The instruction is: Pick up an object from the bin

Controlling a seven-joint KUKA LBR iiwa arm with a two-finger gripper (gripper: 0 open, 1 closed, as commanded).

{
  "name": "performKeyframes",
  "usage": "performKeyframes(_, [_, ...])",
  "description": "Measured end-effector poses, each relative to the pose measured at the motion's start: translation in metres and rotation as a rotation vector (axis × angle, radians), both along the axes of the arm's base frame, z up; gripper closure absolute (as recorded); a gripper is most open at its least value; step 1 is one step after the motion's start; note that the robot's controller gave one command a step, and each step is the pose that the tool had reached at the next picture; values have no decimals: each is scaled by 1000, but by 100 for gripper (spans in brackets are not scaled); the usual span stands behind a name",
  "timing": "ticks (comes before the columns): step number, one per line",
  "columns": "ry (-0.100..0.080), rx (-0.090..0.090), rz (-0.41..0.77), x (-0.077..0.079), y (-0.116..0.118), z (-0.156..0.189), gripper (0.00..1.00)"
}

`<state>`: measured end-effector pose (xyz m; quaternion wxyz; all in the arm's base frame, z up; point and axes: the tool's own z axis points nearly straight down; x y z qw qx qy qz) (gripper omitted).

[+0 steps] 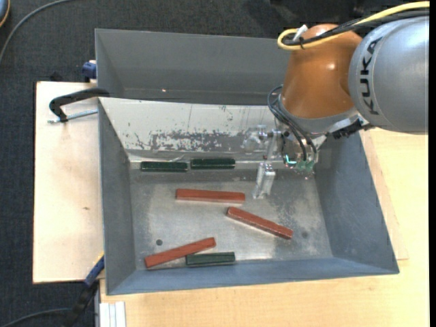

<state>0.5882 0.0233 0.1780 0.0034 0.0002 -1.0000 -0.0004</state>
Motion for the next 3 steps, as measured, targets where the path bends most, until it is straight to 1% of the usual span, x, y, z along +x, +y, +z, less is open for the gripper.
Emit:
performKeyframes(1, [-15,2,22,11,55,-109,0])
performKeyframes(2, [-14,3,-91,0,84,-76,0])
performKeyframes(3, [-8,0,-217,-3,68,-77,0])
